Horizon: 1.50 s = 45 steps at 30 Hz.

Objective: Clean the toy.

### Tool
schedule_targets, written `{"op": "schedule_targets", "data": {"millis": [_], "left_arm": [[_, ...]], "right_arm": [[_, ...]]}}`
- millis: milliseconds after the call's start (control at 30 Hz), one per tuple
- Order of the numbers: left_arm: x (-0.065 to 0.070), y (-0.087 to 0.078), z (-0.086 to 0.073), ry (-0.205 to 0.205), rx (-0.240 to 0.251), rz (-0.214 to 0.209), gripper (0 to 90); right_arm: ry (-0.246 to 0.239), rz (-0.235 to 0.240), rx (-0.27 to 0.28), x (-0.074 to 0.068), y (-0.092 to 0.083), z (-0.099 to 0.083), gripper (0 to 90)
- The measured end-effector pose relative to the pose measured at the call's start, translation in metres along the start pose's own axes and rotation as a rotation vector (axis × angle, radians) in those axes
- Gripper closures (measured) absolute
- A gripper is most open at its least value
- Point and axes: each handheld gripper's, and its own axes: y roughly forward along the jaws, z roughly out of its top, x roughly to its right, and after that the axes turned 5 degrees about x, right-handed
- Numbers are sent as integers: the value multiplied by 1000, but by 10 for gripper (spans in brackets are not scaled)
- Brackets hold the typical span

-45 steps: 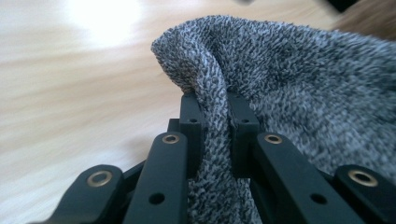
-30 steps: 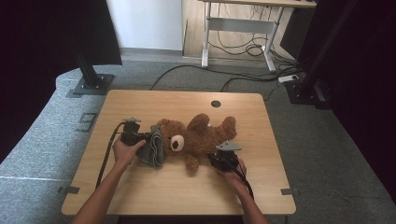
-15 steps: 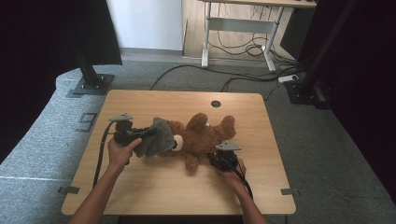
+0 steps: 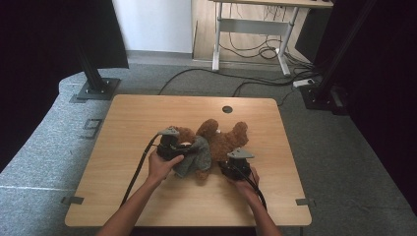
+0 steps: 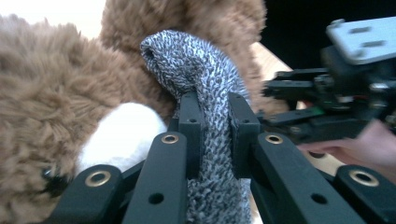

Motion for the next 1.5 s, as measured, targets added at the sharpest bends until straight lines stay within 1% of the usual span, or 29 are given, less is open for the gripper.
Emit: {"op": "schedule_targets", "data": {"millis": [33,67,167,300,400,433,500,533,600,667,733,833,967,1033,1067,1100,1133,1233,1300,1333,1367,1400,1433,1500], "left_arm": [[-3,3,-2,-13,1,5,788],[-4,3,-2,-10,-3,13,790],[-5,1,-2,19,-8,52,794],[-5,-5,-1,29,-8,70,797],[-6,-12,3,34,9,87,797],[-6,-18,6,43,27,106,797],[-6,-23,10,51,40,123,796],[-7,-26,13,54,47,124,795],[-7,-29,19,60,63,110,794],[-6,-27,24,68,66,92,794],[-4,-24,29,64,68,62,793],[1,-14,36,57,74,18,793],[9,0,46,70,73,-8,793],[12,5,51,62,81,-31,792],[13,7,53,54,88,-51,792],[15,9,55,52,94,-72,792],[19,10,57,59,101,-85,792],[25,15,63,60,118,-107,792],[28,18,66,65,115,-109,791],[29,21,67,74,113,-97,791],[29,25,68,85,104,-72,791],[29,27,69,90,97,-55,791],[27,30,69,93,82,-28,791],[19,33,68,76,65,-1,792]], "right_arm": [[0,1,0,0,0,0,593],[-3,2,0,0,0,0,594],[-5,6,1,0,0,0,594],[-14,7,2,-2,-1,0,593],[-14,7,2,-2,-1,0,594],[-14,7,2,-2,-1,0,594],[-15,8,2,-1,0,0,596],[-14,7,1,-1,0,0,597],[-13,7,0,0,0,0,599],[-16,9,1,0,0,0,602],[-17,8,1,0,1,0,606],[-26,10,0,0,1,0,613],[-31,11,0,0,1,-1,619],[-32,11,0,0,1,-1,623],[-32,11,-1,0,2,-1,625],[-32,11,-1,0,2,-1,626],[-34,10,-1,0,2,-1,627],[-36,12,-1,0,2,-1,628],[-36,11,-2,0,2,-1,627],[-37,11,-2,0,2,-1,627],[-38,10,-3,-1,1,-1,628],[-38,10,-3,-1,1,-1,628],[-39,11,-4,-1,1,-1,628],[-42,13,-4,-1,1,-2,628]]}}
